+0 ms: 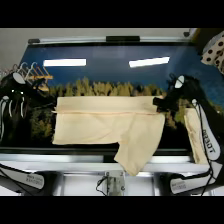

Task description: Fold the shirts.

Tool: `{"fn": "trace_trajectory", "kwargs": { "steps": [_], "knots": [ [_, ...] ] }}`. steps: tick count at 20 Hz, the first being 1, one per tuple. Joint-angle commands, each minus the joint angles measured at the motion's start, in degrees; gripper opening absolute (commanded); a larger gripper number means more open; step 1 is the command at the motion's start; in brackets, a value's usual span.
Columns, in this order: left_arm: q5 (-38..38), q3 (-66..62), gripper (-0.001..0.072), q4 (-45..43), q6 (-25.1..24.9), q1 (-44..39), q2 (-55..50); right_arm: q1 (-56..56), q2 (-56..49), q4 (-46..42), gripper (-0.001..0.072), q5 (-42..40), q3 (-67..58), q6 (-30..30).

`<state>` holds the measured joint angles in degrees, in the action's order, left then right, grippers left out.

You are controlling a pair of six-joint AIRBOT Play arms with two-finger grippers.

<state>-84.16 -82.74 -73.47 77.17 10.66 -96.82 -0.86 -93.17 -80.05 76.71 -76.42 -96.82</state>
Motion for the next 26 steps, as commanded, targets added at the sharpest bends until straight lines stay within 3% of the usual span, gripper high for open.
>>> {"fn": "trace_trajectory", "kwargs": {
  "steps": [1,7,8,9,10,15,17,18,20,22,26],
  "knots": [
    [-1.9,0.3,0.0031,-0.1,0.0,0.1,1.1,0.0,0.8,0.0,0.0067,2.4,0.2,1.1],
    [1.2,7.1,0.0033,-0.1,0.0,0.1,0.9,0.0,-0.9,0.3,0.0079,2.2,0.2,0.0],
    [1.8,7.4,0.0051,-0.1,0.0,0.2,0.9,0.0,-0.8,0.2,0.0191,2.4,0.2,0.0],
    [1.9,7.1,0.0186,-0.1,0.0,0.4,1.0,0.0,-0.5,0.2,0.0416,3.1,0.2,0.2],
    [1.3,6.1,0.0334,-0.2,0.0,0.9,1.0,0.0,0.3,0.1,0.0471,4.0,0.1,1.4],
    [-8.0,-3.9,0.0345,0.0,0.1,7.3,3.1,-1.9,9.1,-8.4,0.0471,11.6,-1.2,4.4],
    [-9.7,-0.3,0.063,0.0,1.9,10.1,6.0,-4.7,12.4,-8.4,0.0471,14.5,-0.3,5.6],
    [-9.4,4.5,0.0649,0.7,2.0,11.3,8.0,-6.1,14.0,-8.4,0.0471,14.8,0.9,5.8],
    [-6.3,18.5,0.0631,4.2,0.9,13.1,13.6,-8.5,17.2,-8.3,0.0471,14.8,4.0,6.0],
    [-0.3,32.5,0.0591,8.8,-3.7,14.1,19.9,-10.0,19.7,-8.4,0.0471,14.6,7.0,7.0],
    [5.4,44.9,0.0591,9.6,-7.4,14.1,26.1,-10.4,20.9,-8.2,0.0471,14.5,8.7,7.3]
  ]
}}
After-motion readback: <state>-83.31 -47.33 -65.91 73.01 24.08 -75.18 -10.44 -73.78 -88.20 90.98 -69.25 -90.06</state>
